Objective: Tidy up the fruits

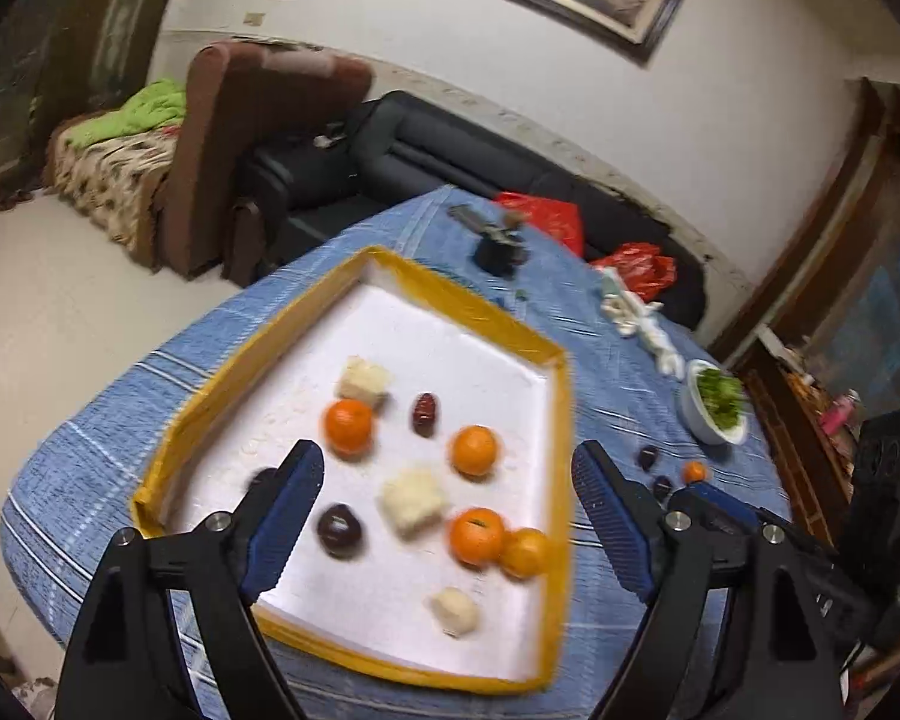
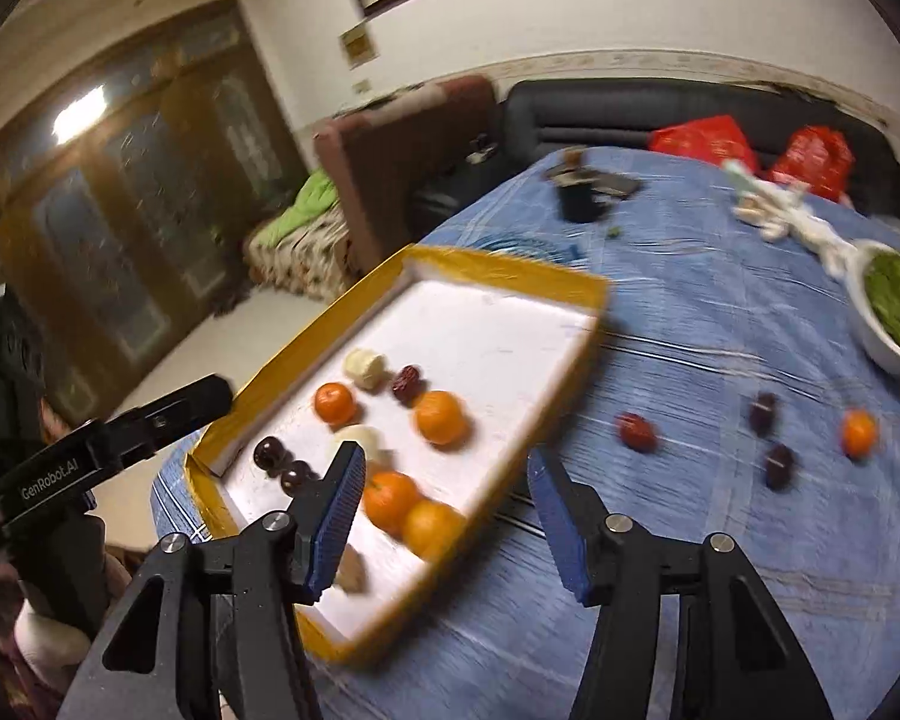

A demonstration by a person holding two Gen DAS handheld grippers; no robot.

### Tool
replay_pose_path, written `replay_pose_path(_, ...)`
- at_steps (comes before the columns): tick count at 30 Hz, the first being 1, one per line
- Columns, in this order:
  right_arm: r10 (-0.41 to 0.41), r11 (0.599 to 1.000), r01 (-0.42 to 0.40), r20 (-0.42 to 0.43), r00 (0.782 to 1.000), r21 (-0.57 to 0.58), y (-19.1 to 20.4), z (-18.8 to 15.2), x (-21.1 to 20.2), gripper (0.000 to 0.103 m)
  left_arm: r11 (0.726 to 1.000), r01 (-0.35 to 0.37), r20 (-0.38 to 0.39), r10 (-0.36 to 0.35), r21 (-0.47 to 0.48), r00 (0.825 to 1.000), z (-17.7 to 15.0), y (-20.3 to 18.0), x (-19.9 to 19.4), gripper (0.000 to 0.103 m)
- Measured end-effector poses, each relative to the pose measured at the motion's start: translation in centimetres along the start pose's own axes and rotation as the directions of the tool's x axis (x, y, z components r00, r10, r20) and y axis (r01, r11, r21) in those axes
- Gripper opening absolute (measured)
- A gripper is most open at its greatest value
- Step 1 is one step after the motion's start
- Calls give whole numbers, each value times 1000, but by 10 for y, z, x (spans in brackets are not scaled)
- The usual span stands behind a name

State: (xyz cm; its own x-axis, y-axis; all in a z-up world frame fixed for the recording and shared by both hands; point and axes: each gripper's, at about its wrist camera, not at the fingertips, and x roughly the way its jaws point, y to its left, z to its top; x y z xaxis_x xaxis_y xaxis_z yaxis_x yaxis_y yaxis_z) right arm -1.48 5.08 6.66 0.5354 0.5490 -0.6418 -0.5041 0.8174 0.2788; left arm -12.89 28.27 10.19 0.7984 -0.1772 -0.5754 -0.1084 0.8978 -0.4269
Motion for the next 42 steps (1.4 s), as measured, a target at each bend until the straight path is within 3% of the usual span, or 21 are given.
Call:
replay_pose_path(3, -41, 996, 38, 46, 998, 77, -27, -9, -41, 65, 996, 86, -15, -86, -12, 996, -6, -13, -13, 84)
replay_pose_path(6, -73, 987, 60, 84, 994, 151, -50, -19, -83, 65, 992, 119, -14, -119, 30, 993, -12, -30, -29, 84)
replay_pose_path(12, -170, 976, 138, 187, 967, 170, -73, -20, -169, 66, 988, 95, 66, -104, 125, 992, -12, -51, -85, 84)
replay_pose_path(16, -242, 966, 202, 287, 927, 161, -77, -5, -238, 66, 977, 84, 142, -113, 197, 983, 12, -70, -127, 84)
replay_pose_path(19, -310, 950, 275, 354, 882, 147, -72, 18, -300, 66, 964, 21, 213, -80, 265, 974, 43, -91, -162, 85)
replay_pose_path(21, -371, 928, 348, 402, 837, 133, -65, 43, -347, 67, 952, -40, 279, -49, 305, 959, 72, -109, -189, 90)
replay_pose_path(22, -406, 912, 389, 427, 808, 130, -62, 55, -368, 69, 947, -59, 300, -41, 317, 953, 82, -113, -197, 94)
replay_pose_path(24, -488, 864, 484, 479, 730, 142, -54, 84, -414, 75, 927, -119, 358, -17, 355, 933, 111, -131, -217, 98)
replay_pose_path(27, -567, 804, 565, 526, 634, 185, -47, 125, -472, 80, 909, -191, 436, 11, 371, 900, 148, -149, -235, 103)
replay_pose_path(28, -591, 783, 588, 536, 603, 202, -46, 134, -485, 86, 908, -196, 450, 10, 370, 893, 156, -151, -237, 103)
replay_pose_path(29, -609, 766, 608, 536, 584, 209, -46, 143, -495, 89, 910, -190, 453, 3, 368, 891, 162, -151, -235, 103)
replay_pose_path(31, -628, 749, 630, 523, 576, 205, -48, 150, -492, 91, 921, -160, 434, -12, 356, 901, 166, -147, -222, 103)
replay_pose_path(32, -631, 748, 633, 509, 585, 199, -53, 148, -484, 91, 931, -132, 412, -22, 340, 911, 164, -142, -211, 103)
replay_pose_path(34, -604, 779, 599, 478, 638, 184, -66, 136, -456, 92, 949, -54, 329, -54, 310, 943, 153, -133, -176, 103)
replay_pose_path(35, -580, 803, 571, 444, 683, 172, -78, 128, -430, 92, 952, -2, 256, -81, 307, 963, 144, -131, -151, 103)
replay_pose_path(36, -560, 821, 548, 410, 720, 161, -87, 121, -409, 92, 952, 31, 208, -98, 303, 973, 134, -132, -130, 103)
replay_pose_path(39, -463, 886, 439, 263, 846, 150, -121, 88, -312, 92, 948, 102, 95, -136, 303, 986, 102, -137, -71, 103)
replay_pose_path(41, -360, 928, 336, 161, 919, 159, -141, 62, -241, 90, 946, 137, 10, -147, 294, 989, 82, -142, -29, 103)
replay_pose_path(42, -312, 942, 291, 116, 943, 169, -149, 50, -207, 84, 947, 153, -35, -150, 281, 988, 72, -143, -8, 103)
